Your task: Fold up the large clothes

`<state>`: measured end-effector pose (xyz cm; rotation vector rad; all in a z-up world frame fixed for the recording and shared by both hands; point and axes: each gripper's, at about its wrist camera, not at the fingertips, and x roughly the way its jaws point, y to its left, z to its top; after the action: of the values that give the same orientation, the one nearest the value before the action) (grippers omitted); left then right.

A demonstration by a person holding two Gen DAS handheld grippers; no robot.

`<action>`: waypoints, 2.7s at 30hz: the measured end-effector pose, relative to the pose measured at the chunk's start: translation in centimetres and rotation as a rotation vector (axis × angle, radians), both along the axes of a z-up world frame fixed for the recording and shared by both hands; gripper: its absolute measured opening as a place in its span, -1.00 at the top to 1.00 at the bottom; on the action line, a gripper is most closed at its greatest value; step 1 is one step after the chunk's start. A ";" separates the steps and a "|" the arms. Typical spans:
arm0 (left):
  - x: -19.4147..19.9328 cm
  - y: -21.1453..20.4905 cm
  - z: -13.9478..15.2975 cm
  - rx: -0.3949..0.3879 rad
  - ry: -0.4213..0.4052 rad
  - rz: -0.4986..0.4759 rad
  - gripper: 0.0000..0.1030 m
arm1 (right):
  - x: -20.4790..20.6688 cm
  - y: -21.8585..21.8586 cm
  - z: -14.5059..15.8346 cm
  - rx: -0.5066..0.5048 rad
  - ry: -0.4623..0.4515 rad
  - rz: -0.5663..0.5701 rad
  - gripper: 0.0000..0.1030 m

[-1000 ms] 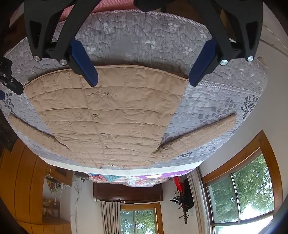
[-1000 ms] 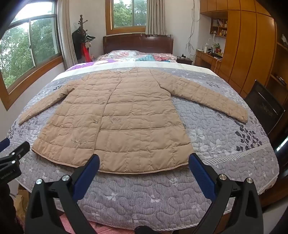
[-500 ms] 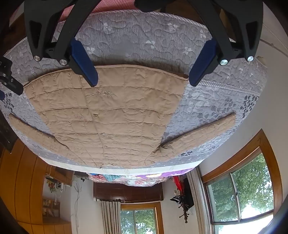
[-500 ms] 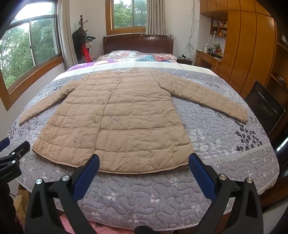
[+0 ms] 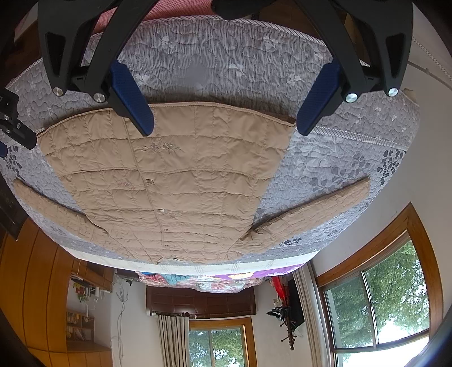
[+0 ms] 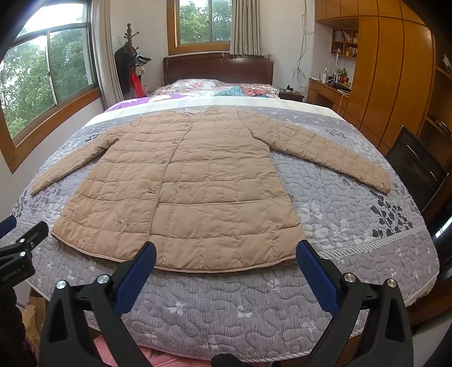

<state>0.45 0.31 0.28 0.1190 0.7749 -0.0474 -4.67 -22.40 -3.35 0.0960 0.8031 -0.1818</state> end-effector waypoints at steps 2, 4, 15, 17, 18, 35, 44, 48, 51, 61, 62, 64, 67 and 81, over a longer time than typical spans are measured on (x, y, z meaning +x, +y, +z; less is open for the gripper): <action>0.1 0.1 0.1 -0.001 0.000 0.000 -0.95 | 0.0 0.0 0.0 0.000 -0.001 0.001 -0.93; 0.3 0.3 0.1 -0.001 0.001 0.001 -0.95 | 0.0 0.1 0.2 0.000 -0.002 0.002 -0.93; -0.2 -0.1 0.0 0.003 0.001 0.000 -0.95 | 0.0 0.2 0.1 0.001 -0.001 0.002 -0.93; -0.2 0.0 0.0 0.003 0.001 0.000 -0.95 | 0.0 0.1 0.1 0.002 -0.001 0.003 -0.93; -0.2 -0.1 0.0 0.003 0.001 -0.001 -0.95 | 0.0 0.1 0.1 0.002 -0.001 0.003 -0.93; -0.2 -0.2 0.1 0.007 0.001 0.002 -0.95 | 0.1 0.3 0.1 0.004 0.000 0.004 -0.93; -0.1 -0.2 0.2 0.008 0.000 0.003 -0.95 | 0.1 0.1 0.0 0.006 0.000 0.005 -0.93; -0.2 -0.2 0.1 0.008 0.002 0.001 -0.95 | 0.1 0.1 0.0 0.007 0.001 0.005 -0.93; -0.2 -0.2 0.1 0.009 0.002 0.002 -0.95 | 0.1 0.2 0.0 0.008 0.001 0.006 -0.93; 0.2 -0.4 -0.2 0.017 0.006 0.003 -0.95 | 0.7 0.2 -0.3 0.022 -0.001 0.009 -0.93; 0.3 -0.5 -0.2 0.018 0.006 0.004 -0.95 | 0.7 -0.1 -0.4 0.026 -0.001 0.009 -0.93; 0.6 -0.7 -0.4 0.023 0.008 0.003 -0.95 | 0.9 -0.5 -0.5 0.040 -0.002 0.011 -0.93; 1.2 -1.1 -0.5 0.036 0.009 0.001 -0.95 | 1.4 -1.3 -0.5 0.052 -0.006 0.008 -0.93; 9.6 -5.9 -1.8 0.055 0.092 -0.149 -0.95 | 8.5 -10.6 -1.9 0.102 0.080 -0.083 -0.93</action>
<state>10.04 -5.59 -1.48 0.2282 0.8584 -0.1737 3.84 -33.01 -5.28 0.2194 0.8887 -0.2242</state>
